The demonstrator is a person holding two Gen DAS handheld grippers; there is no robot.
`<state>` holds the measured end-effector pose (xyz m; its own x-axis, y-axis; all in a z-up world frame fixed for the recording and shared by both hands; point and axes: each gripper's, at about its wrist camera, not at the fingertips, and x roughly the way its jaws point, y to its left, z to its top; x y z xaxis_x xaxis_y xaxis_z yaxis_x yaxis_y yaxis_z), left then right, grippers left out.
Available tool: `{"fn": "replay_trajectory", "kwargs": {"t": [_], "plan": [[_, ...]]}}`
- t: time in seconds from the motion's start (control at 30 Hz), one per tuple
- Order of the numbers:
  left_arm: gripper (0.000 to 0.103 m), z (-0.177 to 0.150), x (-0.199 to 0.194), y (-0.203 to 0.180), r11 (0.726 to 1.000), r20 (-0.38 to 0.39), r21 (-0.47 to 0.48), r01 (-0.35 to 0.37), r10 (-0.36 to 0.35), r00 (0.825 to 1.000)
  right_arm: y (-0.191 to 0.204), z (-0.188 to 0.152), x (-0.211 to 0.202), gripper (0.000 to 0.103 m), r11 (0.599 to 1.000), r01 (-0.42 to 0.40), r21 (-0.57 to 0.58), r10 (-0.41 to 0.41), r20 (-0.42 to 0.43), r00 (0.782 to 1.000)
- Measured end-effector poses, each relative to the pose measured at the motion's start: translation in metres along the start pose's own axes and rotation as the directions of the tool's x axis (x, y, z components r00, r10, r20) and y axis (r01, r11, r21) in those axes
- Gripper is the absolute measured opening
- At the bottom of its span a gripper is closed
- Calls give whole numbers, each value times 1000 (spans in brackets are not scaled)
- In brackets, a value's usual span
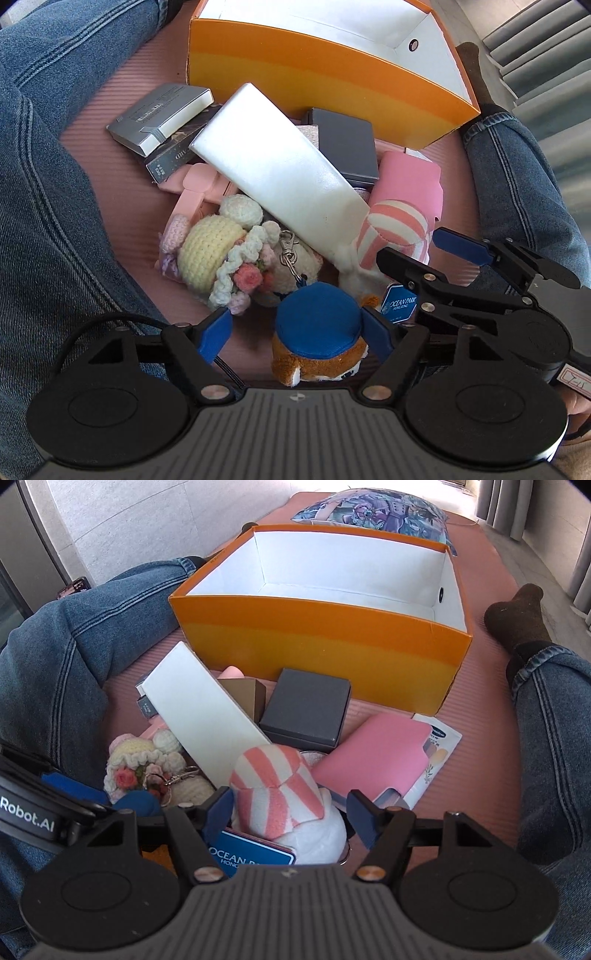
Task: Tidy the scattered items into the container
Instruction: 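Grasp the blue-hat plush with the left tool while the right grasps the striped-hat white plush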
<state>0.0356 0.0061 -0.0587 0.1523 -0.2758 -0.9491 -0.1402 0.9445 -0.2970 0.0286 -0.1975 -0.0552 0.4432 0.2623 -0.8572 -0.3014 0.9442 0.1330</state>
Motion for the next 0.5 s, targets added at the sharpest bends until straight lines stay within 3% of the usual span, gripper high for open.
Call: {"fn": "replay_trajectory", "kwargs": {"t": [0.23, 0.5], "plan": [[89, -2, 2, -11, 997, -12, 75, 6, -5, 1000, -4, -4, 14, 67, 999, -35, 33, 35, -15, 999], [89, -6, -2, -15, 994, 4, 111, 9, -10, 1000, -2, -8, 2, 61, 999, 36, 41, -37, 30, 999]]}}
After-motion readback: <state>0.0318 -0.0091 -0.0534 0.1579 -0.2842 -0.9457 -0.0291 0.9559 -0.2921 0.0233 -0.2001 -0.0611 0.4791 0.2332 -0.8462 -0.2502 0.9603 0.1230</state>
